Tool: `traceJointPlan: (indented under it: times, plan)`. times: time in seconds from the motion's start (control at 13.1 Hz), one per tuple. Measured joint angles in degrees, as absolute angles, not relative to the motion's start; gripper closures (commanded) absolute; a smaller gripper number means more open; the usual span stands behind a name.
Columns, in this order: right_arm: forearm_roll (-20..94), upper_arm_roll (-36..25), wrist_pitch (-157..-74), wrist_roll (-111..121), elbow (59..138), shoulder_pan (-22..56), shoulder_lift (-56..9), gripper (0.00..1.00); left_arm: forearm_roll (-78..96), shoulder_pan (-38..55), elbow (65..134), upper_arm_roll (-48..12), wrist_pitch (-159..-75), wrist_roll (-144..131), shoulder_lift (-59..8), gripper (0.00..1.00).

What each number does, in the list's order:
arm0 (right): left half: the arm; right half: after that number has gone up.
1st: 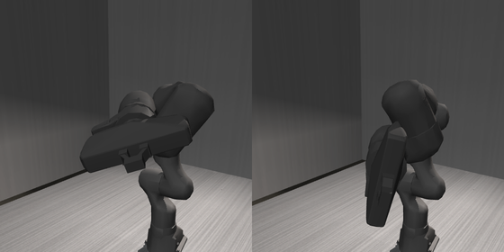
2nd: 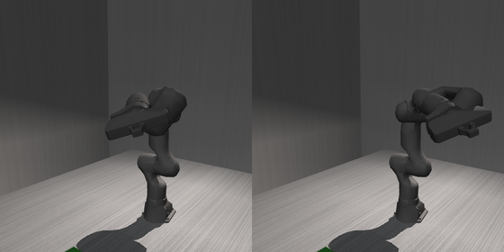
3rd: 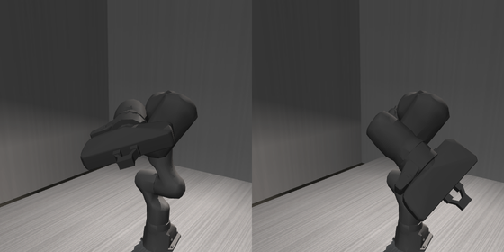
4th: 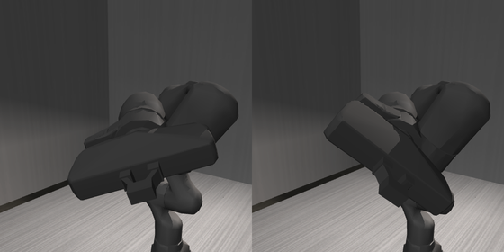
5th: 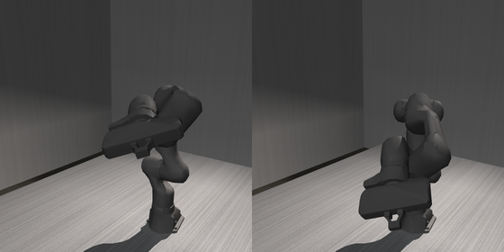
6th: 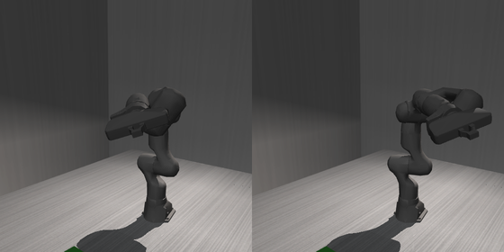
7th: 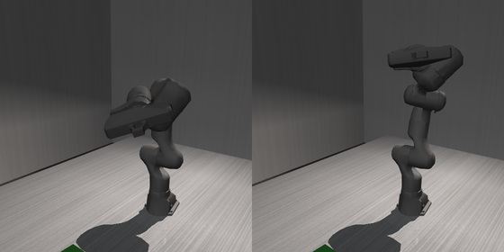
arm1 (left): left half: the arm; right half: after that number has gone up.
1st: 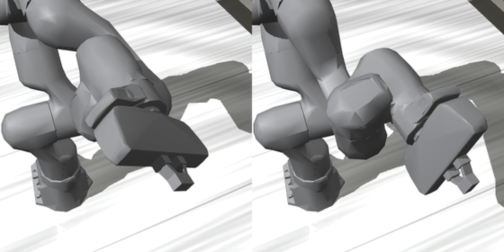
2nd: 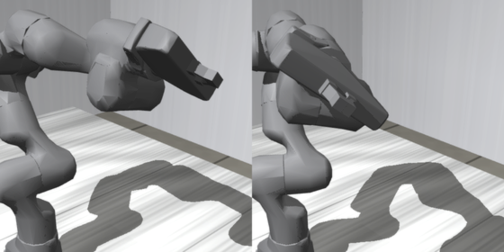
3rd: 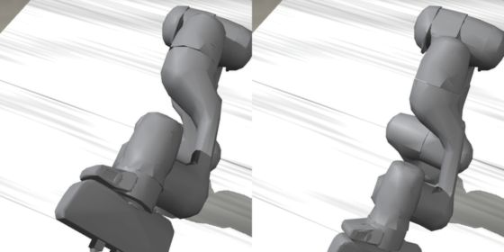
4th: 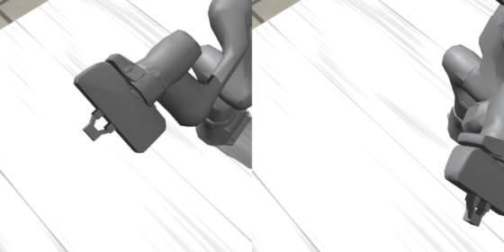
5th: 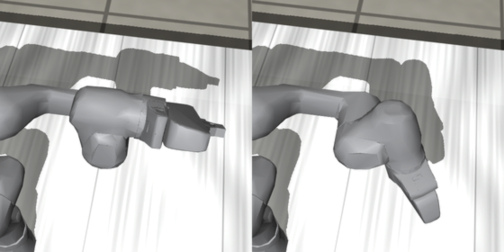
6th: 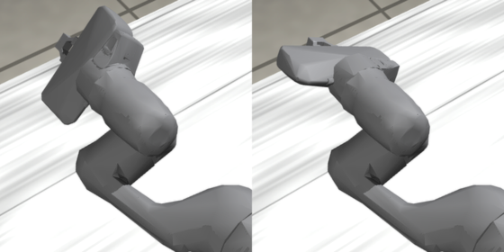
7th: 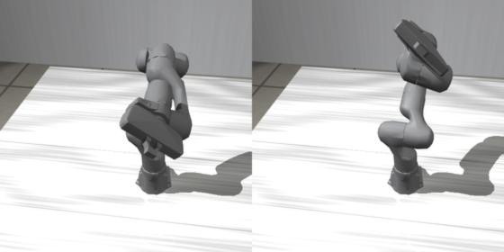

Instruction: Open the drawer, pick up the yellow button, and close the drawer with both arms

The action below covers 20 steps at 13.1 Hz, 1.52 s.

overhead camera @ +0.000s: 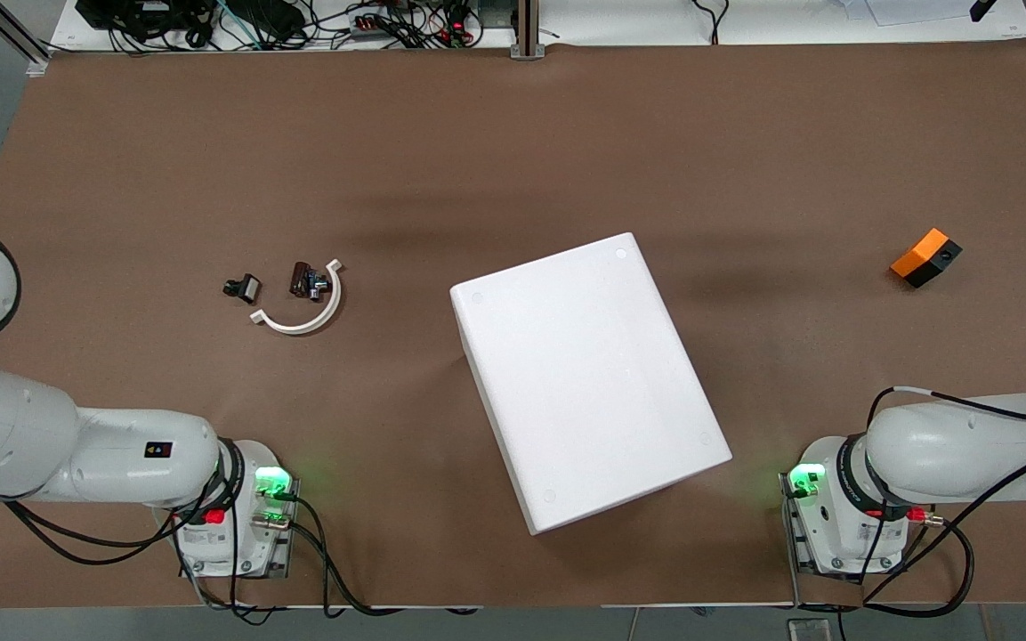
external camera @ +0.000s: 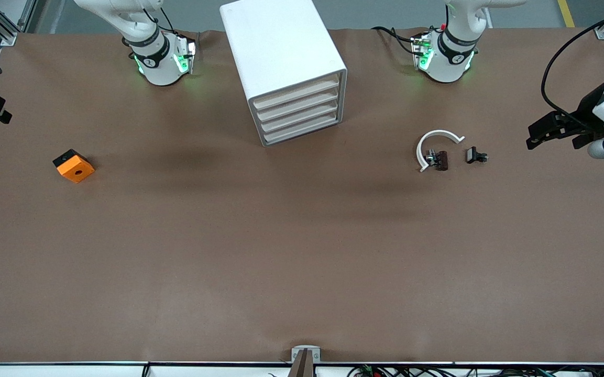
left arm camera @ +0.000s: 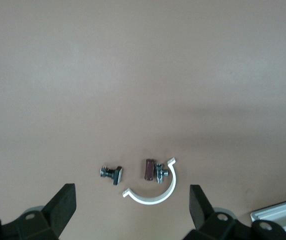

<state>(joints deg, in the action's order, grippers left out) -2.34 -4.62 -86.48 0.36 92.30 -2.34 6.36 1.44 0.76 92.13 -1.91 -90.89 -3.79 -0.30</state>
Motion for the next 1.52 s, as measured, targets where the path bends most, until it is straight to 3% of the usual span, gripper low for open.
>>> traceJointPlan:
  times: [0.84, 1.52]
  plan:
    - [-2.33, -4.21, -86.61, 0.37, 92.39, -2.34, 6.37, 0.0, 2.3, 0.73, 94.59, -2.21, -91.59, -3.79, -6.92, 0.0]
    - [-1.06, -4.67, -87.04, 0.36, 92.63, -2.9, 6.4, 0.0, 2.57, 6.22, 94.85, -2.85, -103.88, -12.06, -20.07, 0.0]
